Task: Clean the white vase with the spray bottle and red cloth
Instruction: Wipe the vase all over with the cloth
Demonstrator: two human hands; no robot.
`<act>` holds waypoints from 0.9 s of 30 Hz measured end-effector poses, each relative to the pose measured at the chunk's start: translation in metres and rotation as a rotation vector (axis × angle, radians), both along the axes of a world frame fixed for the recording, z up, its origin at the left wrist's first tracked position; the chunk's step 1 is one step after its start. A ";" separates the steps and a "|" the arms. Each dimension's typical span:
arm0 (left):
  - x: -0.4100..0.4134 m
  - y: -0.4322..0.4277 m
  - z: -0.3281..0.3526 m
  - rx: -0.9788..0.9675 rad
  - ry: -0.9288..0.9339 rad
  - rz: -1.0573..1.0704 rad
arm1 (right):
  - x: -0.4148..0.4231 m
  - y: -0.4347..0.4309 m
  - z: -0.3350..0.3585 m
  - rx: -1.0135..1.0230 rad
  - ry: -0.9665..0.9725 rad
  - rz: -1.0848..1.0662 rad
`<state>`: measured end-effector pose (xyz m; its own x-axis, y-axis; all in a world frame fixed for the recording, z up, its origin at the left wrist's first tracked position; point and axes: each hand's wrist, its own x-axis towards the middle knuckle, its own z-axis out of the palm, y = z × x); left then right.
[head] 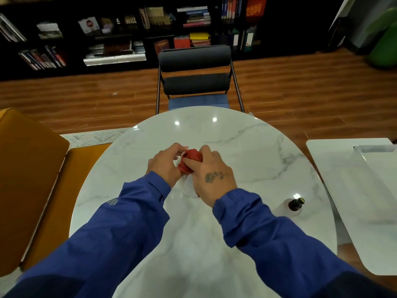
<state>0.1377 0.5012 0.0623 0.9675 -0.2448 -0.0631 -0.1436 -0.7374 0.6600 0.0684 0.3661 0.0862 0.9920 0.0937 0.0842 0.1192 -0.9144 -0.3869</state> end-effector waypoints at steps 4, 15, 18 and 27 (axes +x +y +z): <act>0.001 0.000 0.002 0.023 0.006 -0.010 | -0.004 -0.010 -0.002 -0.128 0.033 -0.049; 0.002 -0.001 -0.001 0.003 0.017 0.024 | 0.002 0.016 0.006 -0.014 0.127 -0.135; 0.000 -0.001 0.002 -0.015 0.025 0.029 | 0.004 0.018 0.010 -0.016 0.148 -0.104; -0.001 -0.002 0.007 0.043 0.039 0.016 | 0.004 -0.005 0.023 -0.280 0.221 -0.045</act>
